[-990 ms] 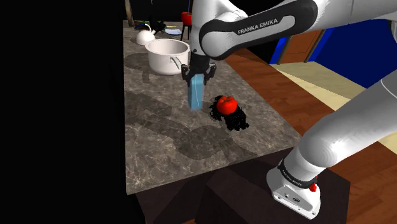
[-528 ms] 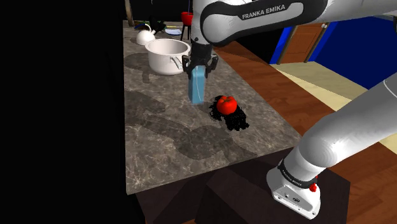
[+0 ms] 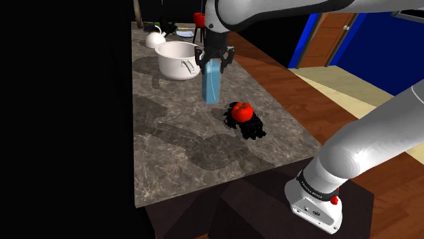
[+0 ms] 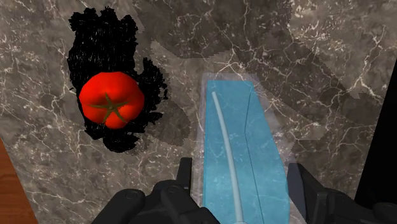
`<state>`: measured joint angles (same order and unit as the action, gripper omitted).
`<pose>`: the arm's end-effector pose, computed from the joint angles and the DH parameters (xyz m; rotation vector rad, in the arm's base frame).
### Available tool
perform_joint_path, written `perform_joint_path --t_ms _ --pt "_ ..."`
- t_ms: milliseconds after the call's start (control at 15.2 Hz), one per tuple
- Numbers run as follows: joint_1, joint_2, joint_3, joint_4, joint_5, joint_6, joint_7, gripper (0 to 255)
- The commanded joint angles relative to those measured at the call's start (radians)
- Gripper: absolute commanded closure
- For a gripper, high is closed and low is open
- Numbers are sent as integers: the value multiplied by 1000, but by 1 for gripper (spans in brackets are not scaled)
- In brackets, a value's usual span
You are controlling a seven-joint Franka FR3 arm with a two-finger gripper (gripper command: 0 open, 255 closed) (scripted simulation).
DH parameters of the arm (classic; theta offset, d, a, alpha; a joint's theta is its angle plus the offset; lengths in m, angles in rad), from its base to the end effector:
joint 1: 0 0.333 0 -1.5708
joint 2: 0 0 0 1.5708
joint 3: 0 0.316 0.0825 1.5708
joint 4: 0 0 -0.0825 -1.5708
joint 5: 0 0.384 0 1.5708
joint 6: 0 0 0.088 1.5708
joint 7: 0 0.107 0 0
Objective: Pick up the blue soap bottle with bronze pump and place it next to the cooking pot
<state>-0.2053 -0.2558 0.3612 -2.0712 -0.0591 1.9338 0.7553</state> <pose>0.4885 0.0863 0.5426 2.9151 -0.8817 0.2366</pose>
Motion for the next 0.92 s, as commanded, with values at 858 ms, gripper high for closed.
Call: perform_joint_path --t_ms 858 --pt "-4 11 -4 212 -1 -201 -19 255"
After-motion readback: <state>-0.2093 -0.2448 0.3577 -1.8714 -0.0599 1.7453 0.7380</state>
